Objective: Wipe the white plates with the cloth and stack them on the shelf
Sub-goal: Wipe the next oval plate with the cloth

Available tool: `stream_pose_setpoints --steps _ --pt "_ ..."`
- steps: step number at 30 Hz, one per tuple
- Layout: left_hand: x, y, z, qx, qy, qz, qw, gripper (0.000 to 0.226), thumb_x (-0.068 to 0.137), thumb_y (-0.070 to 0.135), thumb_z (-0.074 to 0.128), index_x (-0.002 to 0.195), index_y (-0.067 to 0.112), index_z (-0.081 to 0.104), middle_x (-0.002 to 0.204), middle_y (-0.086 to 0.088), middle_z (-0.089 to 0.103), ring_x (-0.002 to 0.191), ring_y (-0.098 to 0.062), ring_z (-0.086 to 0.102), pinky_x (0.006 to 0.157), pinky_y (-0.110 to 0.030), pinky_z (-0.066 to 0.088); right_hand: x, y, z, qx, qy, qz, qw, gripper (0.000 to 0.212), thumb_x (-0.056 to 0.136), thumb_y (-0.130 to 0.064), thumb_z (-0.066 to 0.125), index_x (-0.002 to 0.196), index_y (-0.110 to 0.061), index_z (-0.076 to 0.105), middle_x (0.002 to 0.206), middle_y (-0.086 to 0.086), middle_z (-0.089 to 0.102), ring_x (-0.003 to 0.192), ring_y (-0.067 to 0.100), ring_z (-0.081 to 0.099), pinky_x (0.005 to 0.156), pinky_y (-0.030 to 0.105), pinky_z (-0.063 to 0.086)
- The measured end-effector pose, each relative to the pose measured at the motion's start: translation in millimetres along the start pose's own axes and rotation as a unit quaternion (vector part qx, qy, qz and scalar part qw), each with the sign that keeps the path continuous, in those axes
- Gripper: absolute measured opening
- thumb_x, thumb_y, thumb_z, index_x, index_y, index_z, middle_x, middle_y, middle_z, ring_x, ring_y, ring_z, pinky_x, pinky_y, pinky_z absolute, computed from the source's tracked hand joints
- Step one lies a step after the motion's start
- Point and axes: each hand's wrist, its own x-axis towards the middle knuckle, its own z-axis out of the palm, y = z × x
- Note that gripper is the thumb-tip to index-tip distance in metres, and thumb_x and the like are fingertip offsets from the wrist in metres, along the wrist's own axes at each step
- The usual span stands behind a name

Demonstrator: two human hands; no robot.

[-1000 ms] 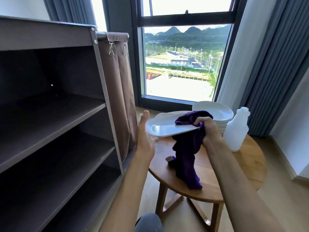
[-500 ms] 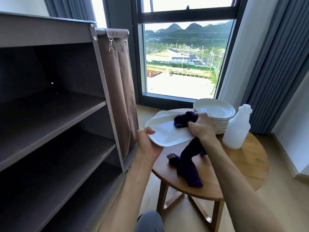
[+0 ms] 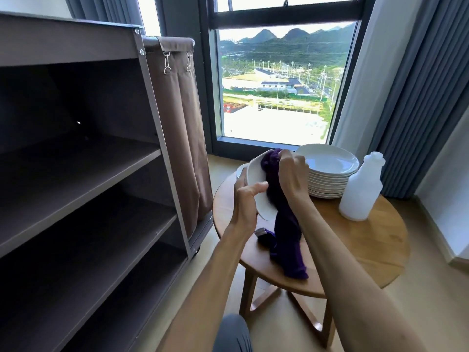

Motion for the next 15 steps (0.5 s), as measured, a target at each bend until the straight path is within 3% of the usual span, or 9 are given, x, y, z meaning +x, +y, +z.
stream_pose_setpoints --steps 1,3,6,10,13,15 --pt "0.7 -1.5 -1.0 0.006 -0.002 0.003 1.0 0.044 0.08 0.009 0.059 0.124 0.016 0.066 0.107 -0.011 0.073 0.099 -0.027 0.068 0.09 -0.047 0.057 -0.7 -1.5 -0.2 0.018 0.011 0.003 1.0 0.037 0.091 -0.018 0.045 0.054 -0.017 0.043 0.058 0.001 0.048 0.062 0.022 0.042 0.066 0.039 0.032" --pt "3.1 0.3 -3.0 -0.006 0.001 -0.003 1.0 0.036 0.092 0.011 0.057 0.128 0.012 0.063 0.104 -0.008 0.074 0.096 -0.025 0.068 0.083 -0.042 0.06 -4.2 -2.3 -2.6 0.039 0.023 -0.008 0.999 0.033 0.092 -0.019 0.05 0.061 -0.013 0.06 0.062 0.001 0.06 0.066 0.022 0.053 0.068 0.039 0.041" --pt "11.9 6.0 -5.2 -0.035 0.007 -0.014 0.999 0.028 0.104 0.015 0.046 0.122 0.016 0.068 0.105 -0.007 0.076 0.1 -0.024 0.07 0.085 -0.038 0.059 -20.4 -11.6 -3.4 0.074 -0.012 -0.063 0.995 0.022 0.095 -0.019 0.061 0.082 -0.018 0.079 0.077 -0.006 0.075 0.08 0.012 0.068 0.074 0.026 0.05" --pt "11.8 16.1 -4.0 -0.12 0.025 -0.022 0.992 0.048 0.11 0.037 0.038 0.092 0.025 0.081 0.099 -0.003 0.078 0.098 -0.018 0.073 0.096 -0.039 0.055 -43.9 -22.6 2.9 0.098 -0.089 -0.184 0.974 0.012 0.086 -0.009 0.07 0.087 -0.012 0.082 0.082 -0.002 0.076 0.08 0.013 0.072 0.077 0.026 0.056" --pt "10.6 22.3 -6.7 -0.13 0.022 -0.029 0.991 0.062 0.107 0.05 0.037 0.078 0.022 0.083 0.086 -0.004 0.077 0.085 -0.019 0.075 0.094 -0.041 0.055 -46.8 -15.1 1.9 0.061 -0.119 -0.208 0.969 0.007 0.079 -0.009 0.076 0.081 -0.012 0.081 0.079 -0.001 0.071 0.074 0.013 0.068 0.072 0.025 0.052" --pt "11.2 21.0 -10.2 -0.153 0.04 -0.038 0.987 0.062 0.106 0.047 0.042 0.071 0.018 0.083 0.08 -0.006 0.074 0.077 -0.02 0.075 0.09 -0.042 0.057 -48.3 -6.3 -1.0 0.01 -0.14 -0.202 0.969 0.005 0.076 -0.01 0.079 0.078 -0.014 0.081 0.076 -0.002 0.07 0.071 0.012 0.065 0.069 0.024 0.049"
